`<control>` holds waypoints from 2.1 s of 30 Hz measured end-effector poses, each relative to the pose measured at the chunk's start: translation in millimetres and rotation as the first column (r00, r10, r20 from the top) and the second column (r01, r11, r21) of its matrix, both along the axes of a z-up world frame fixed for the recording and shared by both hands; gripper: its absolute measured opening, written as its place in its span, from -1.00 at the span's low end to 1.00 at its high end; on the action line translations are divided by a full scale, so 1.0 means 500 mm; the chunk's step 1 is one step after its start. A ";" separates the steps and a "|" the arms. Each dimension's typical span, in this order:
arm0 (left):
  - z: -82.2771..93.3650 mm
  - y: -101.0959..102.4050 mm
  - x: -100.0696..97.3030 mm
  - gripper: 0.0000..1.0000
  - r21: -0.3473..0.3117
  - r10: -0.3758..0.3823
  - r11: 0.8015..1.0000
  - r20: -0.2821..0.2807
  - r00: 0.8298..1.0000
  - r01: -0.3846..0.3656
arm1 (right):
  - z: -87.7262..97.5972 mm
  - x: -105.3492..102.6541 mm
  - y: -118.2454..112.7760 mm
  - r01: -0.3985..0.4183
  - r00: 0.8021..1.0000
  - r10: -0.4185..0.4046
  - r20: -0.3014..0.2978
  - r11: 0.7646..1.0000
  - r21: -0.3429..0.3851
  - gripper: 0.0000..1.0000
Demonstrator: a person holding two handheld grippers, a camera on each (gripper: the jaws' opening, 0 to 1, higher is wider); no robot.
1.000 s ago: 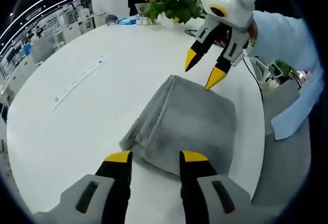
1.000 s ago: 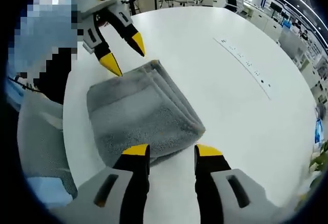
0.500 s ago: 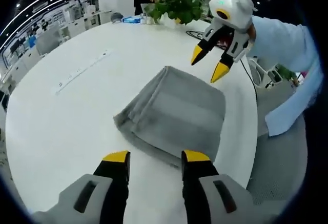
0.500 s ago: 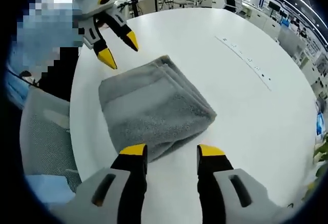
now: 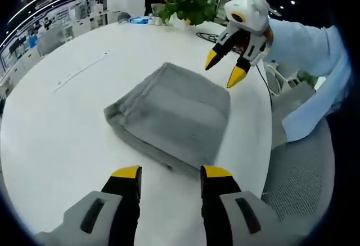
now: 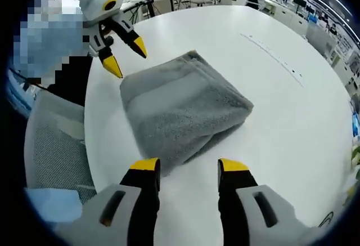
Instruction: Fold the towel on the table until its edges align and the towel forms a compact rectangular stack.
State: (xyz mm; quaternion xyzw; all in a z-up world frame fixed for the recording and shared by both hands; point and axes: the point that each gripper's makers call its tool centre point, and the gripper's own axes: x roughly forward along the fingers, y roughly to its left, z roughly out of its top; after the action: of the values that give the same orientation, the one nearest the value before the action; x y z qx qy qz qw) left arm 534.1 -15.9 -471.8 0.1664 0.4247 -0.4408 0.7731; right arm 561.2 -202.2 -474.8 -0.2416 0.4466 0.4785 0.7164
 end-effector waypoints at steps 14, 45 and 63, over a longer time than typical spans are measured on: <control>-0.017 -0.007 -0.026 -0.14 -0.007 0.020 1.000 -0.010 1.000 -0.020 | -0.019 -0.038 -0.011 0.014 1.000 -0.014 -0.022 1.000 0.004 -0.20; -0.060 -0.044 -0.038 -0.56 -0.077 0.171 0.982 -0.024 0.985 -0.172 | -0.043 -0.067 0.027 0.063 0.998 -0.063 -0.004 0.993 0.096 -0.70; -0.053 -0.041 -0.021 -0.85 -0.122 0.202 0.972 -0.006 0.979 -0.201 | -0.050 -0.056 0.038 0.125 0.991 -0.132 0.037 0.981 0.151 -0.92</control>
State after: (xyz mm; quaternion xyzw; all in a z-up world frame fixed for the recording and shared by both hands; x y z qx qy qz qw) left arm 523.4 -36.2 -498.2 0.0762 0.4090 -0.3848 0.8239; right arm 533.3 -183.2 -499.5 -0.1694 0.4077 0.4572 0.7720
